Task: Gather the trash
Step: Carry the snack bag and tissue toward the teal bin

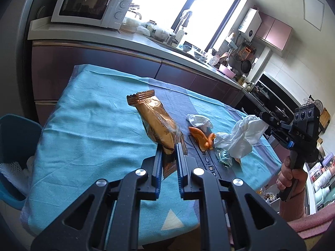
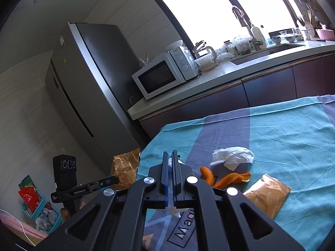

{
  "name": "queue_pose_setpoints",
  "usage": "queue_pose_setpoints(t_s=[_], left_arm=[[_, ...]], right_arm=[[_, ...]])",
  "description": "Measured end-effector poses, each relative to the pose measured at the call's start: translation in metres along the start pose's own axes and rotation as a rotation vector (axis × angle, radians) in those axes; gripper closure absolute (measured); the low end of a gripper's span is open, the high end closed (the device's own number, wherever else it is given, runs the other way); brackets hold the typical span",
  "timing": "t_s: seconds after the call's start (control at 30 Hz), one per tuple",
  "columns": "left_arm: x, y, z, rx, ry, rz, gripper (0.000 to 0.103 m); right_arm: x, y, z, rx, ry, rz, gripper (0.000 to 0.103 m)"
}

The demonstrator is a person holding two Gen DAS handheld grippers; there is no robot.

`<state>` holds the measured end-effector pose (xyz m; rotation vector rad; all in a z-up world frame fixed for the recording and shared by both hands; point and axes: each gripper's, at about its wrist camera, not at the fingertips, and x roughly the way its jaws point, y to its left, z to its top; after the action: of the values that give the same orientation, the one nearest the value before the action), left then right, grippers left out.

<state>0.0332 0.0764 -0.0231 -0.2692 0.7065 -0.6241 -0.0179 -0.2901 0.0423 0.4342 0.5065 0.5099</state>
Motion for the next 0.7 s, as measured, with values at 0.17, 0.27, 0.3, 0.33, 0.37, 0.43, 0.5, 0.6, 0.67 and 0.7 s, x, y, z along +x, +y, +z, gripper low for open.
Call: queue_pose_setpoints(t_s=[0.17, 0.27, 0.3, 0.33, 0.37, 0.43, 0.5, 0.6, 0.67, 0.7], left_arm=[[-0.018, 0.008, 0.000, -0.014, -0.027, 0.037, 0.090], [-0.029, 0.014, 0.000, -0.026, -0.040, 0.062, 0.090], [-0.033, 0.016, -0.001, -0.031, -0.046, 0.073, 0.090], [-0.037, 0.019, -0.001, -0.036, -0.052, 0.082, 0.090], [-0.042, 0.022, -0.002, -0.043, -0.058, 0.092, 0.090], [-0.051, 0.028, -0.002, -0.056, -0.072, 0.114, 0.090], [-0.059, 0.034, -0.002, -0.071, -0.086, 0.134, 0.090], [-0.071, 0.046, -0.003, -0.098, -0.105, 0.170, 0.090], [-0.080, 0.053, -0.005, -0.117, -0.116, 0.195, 0.090], [-0.085, 0.058, -0.006, -0.127, -0.122, 0.210, 0.090]], right_arm=[[0.022, 0.019, 0.004, -0.023, 0.023, 0.076, 0.101], [0.040, 0.033, 0.007, -0.040, 0.046, 0.124, 0.101], [0.045, 0.038, 0.008, -0.048, 0.052, 0.138, 0.101], [0.050, 0.042, 0.009, -0.053, 0.056, 0.155, 0.101], [0.056, 0.046, 0.011, -0.058, 0.061, 0.171, 0.101], [0.069, 0.055, 0.013, -0.066, 0.073, 0.202, 0.101], [0.083, 0.064, 0.015, -0.075, 0.090, 0.233, 0.101], [0.103, 0.075, 0.018, -0.083, 0.117, 0.270, 0.101], [0.118, 0.084, 0.020, -0.089, 0.135, 0.295, 0.101], [0.125, 0.088, 0.021, -0.090, 0.144, 0.309, 0.101]])
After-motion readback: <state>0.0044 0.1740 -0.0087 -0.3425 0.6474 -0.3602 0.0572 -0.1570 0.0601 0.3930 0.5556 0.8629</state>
